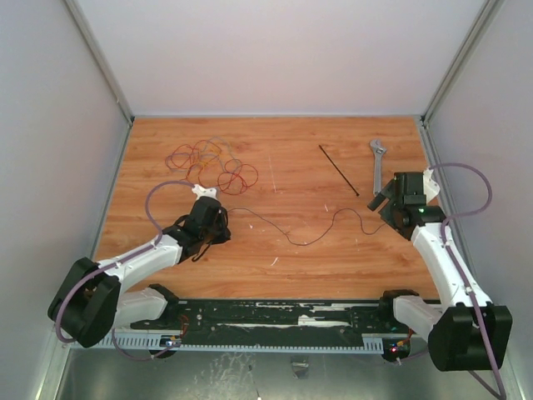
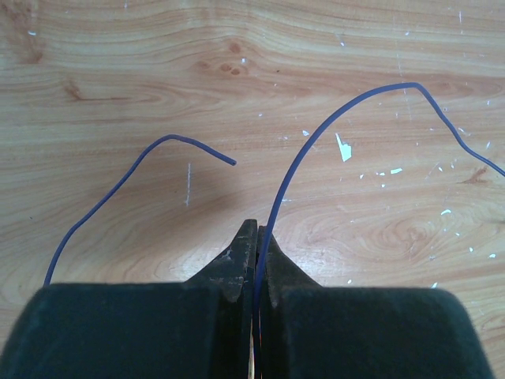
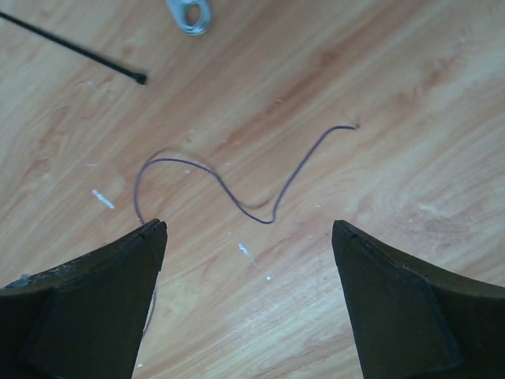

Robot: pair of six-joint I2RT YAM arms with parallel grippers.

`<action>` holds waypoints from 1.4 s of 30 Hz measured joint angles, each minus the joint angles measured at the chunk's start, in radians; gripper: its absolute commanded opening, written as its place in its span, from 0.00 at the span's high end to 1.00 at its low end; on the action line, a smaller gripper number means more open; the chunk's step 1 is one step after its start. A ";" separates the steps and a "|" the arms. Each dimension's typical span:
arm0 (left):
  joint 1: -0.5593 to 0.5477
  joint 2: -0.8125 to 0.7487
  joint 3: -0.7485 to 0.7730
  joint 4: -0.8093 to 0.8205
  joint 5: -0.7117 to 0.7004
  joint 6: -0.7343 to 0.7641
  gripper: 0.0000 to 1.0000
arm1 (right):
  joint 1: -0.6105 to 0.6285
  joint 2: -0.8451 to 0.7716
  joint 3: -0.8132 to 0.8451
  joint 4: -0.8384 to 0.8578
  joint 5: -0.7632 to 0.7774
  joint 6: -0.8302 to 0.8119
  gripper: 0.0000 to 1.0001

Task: Zip-tie the wires
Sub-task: Straighten the cable at the center of the board.

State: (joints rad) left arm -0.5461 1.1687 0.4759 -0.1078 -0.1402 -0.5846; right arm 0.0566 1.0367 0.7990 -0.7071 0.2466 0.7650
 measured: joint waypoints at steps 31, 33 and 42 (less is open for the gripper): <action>0.037 -0.042 -0.068 -0.011 -0.023 -0.051 1.00 | -0.373 0.340 -0.024 0.327 0.098 -0.028 1.00; 0.037 -0.031 -0.068 -0.012 -0.024 -0.051 1.00 | -0.388 0.373 0.000 0.352 0.108 -0.039 1.00; 0.039 0.020 -0.055 0.010 -0.039 -0.056 0.85 | -0.424 0.461 0.013 0.394 0.008 -0.066 1.00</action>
State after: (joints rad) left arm -0.5072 1.1885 0.4213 -0.0982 -0.1795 -0.6407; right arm -0.3676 1.4979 0.8124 -0.3130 0.2543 0.6994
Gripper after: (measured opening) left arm 0.064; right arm 0.009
